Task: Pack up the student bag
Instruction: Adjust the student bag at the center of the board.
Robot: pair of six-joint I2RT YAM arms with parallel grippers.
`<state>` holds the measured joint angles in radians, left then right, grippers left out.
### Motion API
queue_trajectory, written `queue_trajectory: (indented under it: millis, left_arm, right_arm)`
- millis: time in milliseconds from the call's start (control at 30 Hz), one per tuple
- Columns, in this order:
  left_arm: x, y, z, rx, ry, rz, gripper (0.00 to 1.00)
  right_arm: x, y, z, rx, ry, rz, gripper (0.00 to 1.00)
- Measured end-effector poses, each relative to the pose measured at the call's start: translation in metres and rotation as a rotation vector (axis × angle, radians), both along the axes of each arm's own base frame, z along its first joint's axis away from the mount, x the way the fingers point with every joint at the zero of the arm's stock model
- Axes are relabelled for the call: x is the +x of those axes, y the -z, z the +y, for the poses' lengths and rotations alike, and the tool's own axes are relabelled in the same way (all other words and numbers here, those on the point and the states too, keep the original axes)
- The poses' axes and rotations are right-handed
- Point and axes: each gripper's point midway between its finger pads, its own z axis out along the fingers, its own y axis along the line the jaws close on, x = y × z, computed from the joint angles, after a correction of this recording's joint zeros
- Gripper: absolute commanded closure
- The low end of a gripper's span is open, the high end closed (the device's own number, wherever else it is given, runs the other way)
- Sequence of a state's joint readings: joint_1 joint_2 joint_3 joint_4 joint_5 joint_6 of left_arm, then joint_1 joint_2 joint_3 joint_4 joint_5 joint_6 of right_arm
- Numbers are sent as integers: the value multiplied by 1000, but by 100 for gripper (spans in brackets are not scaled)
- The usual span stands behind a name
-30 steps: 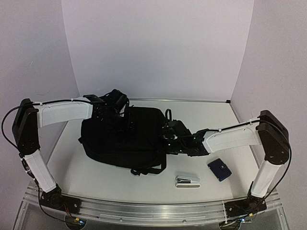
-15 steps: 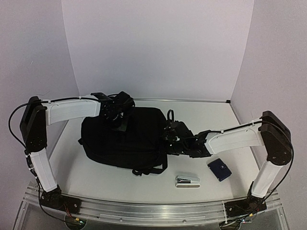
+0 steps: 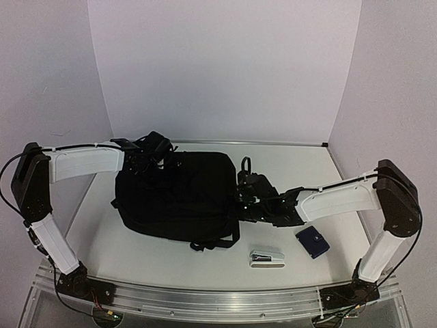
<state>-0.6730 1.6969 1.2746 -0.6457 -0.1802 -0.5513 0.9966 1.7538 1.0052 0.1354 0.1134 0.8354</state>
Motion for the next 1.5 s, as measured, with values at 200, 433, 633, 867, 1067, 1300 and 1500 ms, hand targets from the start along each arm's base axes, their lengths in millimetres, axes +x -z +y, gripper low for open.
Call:
queue_trajectory:
  millis: [200,433,633,867,1067,1300,1500]
  left_arm:
    - [-9,1,0,-146,0,18,100]
    - [-23,1,-12,-311,52,30,100]
    - [-26,0,-15,-424,59,24,100]
    - [-24,-4,-22,-486,63,25,100]
    - [-26,-4,-21,-497,53,22,100]
    - [-30,-5,-17,-518,34,11,100]
    - [-32,-6,-16,-535,23,8,100]
  right_arm:
    - [-3,-15,-9,21,22,-21,100]
    - [-4,-14,-21,-38,29,-27,75]
    - [4,-48,-24,-172,17,-102,44]
    - [-4,-118,31,-182,-23,-236,37]
    - [-2,-91,77,-258,-96,-235,49]
    - [13,-43,112,-336,-148,-204,42]
    - [26,-15,128,-374,-148,-181,47]
